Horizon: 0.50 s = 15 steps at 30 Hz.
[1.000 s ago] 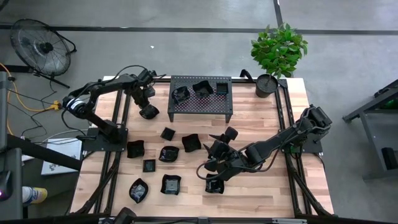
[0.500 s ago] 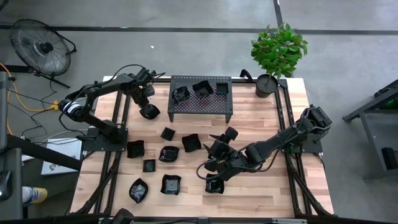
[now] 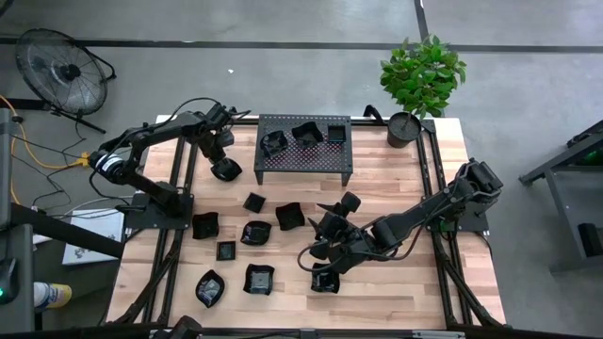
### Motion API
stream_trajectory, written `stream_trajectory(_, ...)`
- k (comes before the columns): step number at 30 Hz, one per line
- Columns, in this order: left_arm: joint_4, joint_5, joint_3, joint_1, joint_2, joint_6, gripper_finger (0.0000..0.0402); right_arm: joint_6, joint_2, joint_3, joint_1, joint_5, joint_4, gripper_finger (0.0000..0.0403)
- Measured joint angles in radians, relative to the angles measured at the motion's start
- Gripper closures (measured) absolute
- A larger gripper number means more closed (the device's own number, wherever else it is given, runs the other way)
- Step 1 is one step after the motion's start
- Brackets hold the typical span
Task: Pick & Place Mini shaped plates
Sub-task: Stack the leaf shaped plate on top of the leaf shaped plate on the shelf
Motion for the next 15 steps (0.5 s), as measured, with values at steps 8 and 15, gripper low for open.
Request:
stream_trajectory(8, -0.053, -0.001, 0.045, 0.0, -0.044, 0.008, 0.0401, -0.002, 0.0, 0.0, 0.0, -0.014, 0.0, 0.0194)
stream_trajectory(15, -0.165, -0.027, 0.11, 0.0, -0.11, 0.008, 0.0401, -0.005, 0.0, 0.0, 0.0, -0.014, 0.0, 0.0194)
